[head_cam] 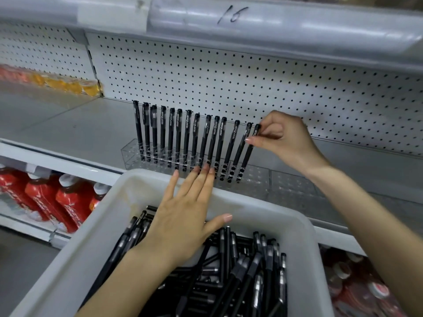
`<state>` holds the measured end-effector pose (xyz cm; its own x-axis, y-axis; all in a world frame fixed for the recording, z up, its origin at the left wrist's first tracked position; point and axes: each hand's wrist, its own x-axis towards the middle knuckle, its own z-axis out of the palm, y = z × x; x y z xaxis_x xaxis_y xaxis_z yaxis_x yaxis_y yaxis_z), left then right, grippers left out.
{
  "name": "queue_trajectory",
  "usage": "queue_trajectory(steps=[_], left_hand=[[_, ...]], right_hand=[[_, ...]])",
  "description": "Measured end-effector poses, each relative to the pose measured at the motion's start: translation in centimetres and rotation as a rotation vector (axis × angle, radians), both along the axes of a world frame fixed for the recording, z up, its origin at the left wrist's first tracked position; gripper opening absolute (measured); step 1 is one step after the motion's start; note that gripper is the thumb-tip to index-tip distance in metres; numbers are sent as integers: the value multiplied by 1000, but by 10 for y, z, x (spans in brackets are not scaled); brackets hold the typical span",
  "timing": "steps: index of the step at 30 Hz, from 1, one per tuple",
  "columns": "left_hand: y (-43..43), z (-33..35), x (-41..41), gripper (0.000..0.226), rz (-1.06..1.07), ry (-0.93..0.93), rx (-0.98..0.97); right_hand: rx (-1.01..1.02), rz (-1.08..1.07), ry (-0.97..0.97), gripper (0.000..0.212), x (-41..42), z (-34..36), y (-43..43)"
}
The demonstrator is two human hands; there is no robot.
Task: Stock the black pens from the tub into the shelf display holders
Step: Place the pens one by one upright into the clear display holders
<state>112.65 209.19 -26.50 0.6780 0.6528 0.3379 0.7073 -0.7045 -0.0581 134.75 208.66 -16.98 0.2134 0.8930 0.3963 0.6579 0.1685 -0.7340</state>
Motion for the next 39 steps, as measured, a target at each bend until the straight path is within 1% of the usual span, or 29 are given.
queue_trajectory(steps=[8,11,16,19,21,23,25,27,29,31,34,37,39], left_hand=[[1,1,0,83,-11,7,-36],[-1,7,-1,84,4,19,-94],[2,12,-6,85,-35,5,-142],[5,18,-15,82,-80,-104,-251],[8,22,-22,81,-75,-207,-327],[12,22,-33,79,-28,-238,-359],[15,18,-46,80,28,-224,-343],[18,13,-58,81,56,-216,-297],[17,12,-64,83,72,-232,-276],[14,13,-66,79,84,-236,-263],[10,12,-65,75,101,-248,-252],[7,11,-63,78,105,-280,-265],[5,11,-62,76,112,-284,-269]], right_hand=[[-27,-3,-24,26,3,-7,3],[-41,-3,-41,28,4,-8,0],[-121,-62,-148,41,1,8,-17],[-13,-137,-136,40,-9,24,-39],[3,-95,-97,33,-23,28,-58],[-110,33,-82,27,-40,21,-75],[-264,160,-125,27,-54,3,-89],[-410,236,-240,25,-60,-19,-96],[-516,265,-349,23,-58,-40,-98],[-583,283,-394,24,-53,-55,-99],[-648,313,-425,36,-45,-67,-100],[-668,319,-446,41,-41,-69,-101],[-678,330,-465,42,-40,-70,-101]])
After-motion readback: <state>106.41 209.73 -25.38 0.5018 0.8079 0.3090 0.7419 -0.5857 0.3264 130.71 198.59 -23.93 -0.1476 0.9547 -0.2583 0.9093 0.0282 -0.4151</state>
